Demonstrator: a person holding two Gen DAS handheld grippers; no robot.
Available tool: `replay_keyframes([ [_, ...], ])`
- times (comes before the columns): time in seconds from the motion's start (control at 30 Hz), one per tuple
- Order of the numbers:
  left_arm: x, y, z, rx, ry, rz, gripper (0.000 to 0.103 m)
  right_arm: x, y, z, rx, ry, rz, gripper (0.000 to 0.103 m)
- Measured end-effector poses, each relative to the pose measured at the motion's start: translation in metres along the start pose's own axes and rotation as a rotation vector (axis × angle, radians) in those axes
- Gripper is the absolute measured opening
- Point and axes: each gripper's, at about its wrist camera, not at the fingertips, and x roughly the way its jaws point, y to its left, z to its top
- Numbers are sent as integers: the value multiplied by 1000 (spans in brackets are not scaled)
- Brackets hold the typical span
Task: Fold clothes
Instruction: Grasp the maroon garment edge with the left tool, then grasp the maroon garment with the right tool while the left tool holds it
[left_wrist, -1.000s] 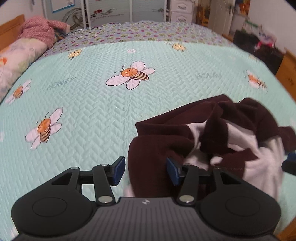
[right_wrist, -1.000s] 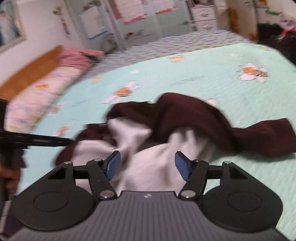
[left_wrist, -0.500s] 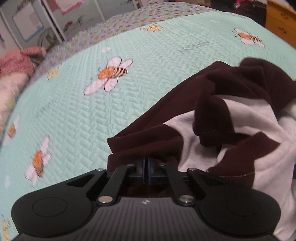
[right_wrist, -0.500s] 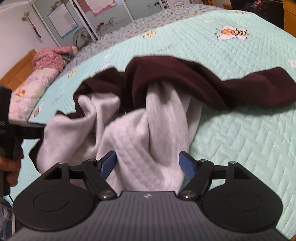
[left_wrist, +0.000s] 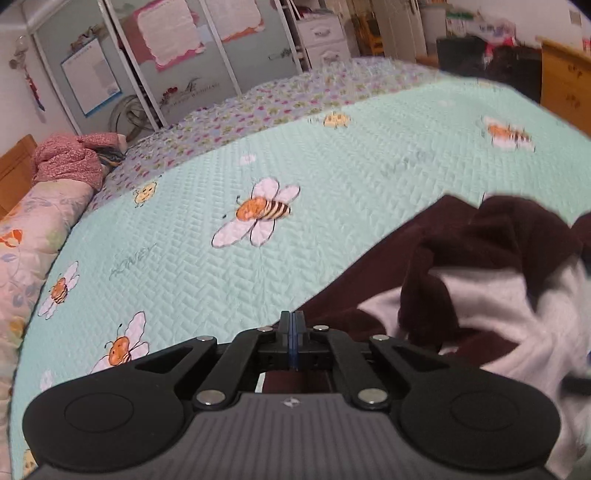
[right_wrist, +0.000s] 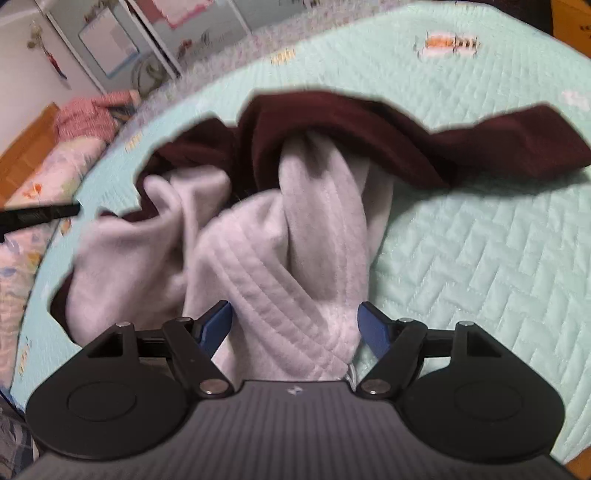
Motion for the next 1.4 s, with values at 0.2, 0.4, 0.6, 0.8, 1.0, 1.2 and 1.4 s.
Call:
replay_keyframes([
  [0.2,34,-6,-45,29,147,12,0,-2,55,27,-261,-95,69,87],
  [0.4,39,2,-69,-16,182,1,0,70,76,44,-294,31,113,88],
  [0.6,35,10,-63,-24,164,-36,0,65,69,2,-359,45,128,44],
  [0.8,38,4,-54,-20,161,-53,0,52,55,-16,-290,50,144,44],
  [1.0,48,1,-50,-9,170,-67,0,47,53,-11,-258,61,153,45],
  [1.2,56,7,-51,-29,187,-110,0,30,49,15,-143,28,229,47],
  [1.4,60,13,-51,-44,196,-143,0,26,81,63,-405,-106,107,72],
])
